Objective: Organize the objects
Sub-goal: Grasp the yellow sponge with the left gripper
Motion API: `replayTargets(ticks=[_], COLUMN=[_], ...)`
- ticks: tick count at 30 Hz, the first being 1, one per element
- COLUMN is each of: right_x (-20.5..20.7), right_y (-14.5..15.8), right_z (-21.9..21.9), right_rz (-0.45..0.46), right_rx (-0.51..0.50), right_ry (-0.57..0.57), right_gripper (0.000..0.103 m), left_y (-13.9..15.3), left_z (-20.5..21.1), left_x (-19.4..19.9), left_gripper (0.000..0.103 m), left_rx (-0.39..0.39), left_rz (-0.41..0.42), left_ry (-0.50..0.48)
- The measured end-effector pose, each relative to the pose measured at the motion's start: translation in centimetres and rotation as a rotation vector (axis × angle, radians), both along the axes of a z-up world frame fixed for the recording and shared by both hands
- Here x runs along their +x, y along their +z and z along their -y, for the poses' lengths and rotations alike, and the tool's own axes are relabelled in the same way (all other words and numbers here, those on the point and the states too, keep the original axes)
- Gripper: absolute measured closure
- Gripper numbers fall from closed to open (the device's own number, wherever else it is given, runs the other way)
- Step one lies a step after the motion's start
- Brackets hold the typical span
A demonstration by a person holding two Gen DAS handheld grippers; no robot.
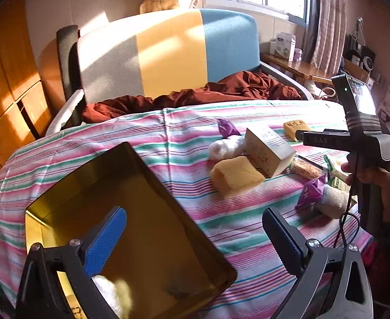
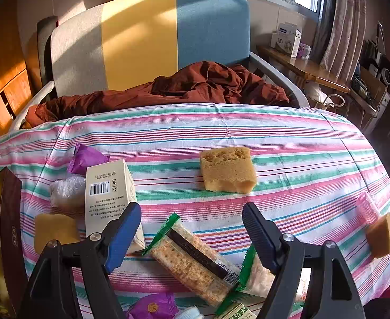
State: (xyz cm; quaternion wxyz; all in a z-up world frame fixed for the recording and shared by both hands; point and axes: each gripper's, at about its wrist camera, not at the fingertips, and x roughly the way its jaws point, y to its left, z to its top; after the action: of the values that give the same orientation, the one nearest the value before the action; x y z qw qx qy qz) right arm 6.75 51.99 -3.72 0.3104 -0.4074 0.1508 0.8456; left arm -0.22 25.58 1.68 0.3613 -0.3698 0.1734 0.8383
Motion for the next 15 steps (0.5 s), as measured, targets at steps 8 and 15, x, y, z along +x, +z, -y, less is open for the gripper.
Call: replayTargets(ticks=[8,15], right_x=[0.2,0.6], right_y=[0.1,0.3], right_z=[-1.4,-2.1], right_rz=[-0.032,-0.052], right_rx=[-0.071,-0.098], right_ry=[-0.033,-0.049], right_gripper=[0.022,0.021], left_y=[-2.3,-5.5], left_z=[-7.0,-10.8], left_x=[-2.2,-5.1], left_gripper=[0.000,0.000], left_rx=[-0.044,-0.098], left_rz=[0.122,0.227], left_ry=[-0.010,0.076])
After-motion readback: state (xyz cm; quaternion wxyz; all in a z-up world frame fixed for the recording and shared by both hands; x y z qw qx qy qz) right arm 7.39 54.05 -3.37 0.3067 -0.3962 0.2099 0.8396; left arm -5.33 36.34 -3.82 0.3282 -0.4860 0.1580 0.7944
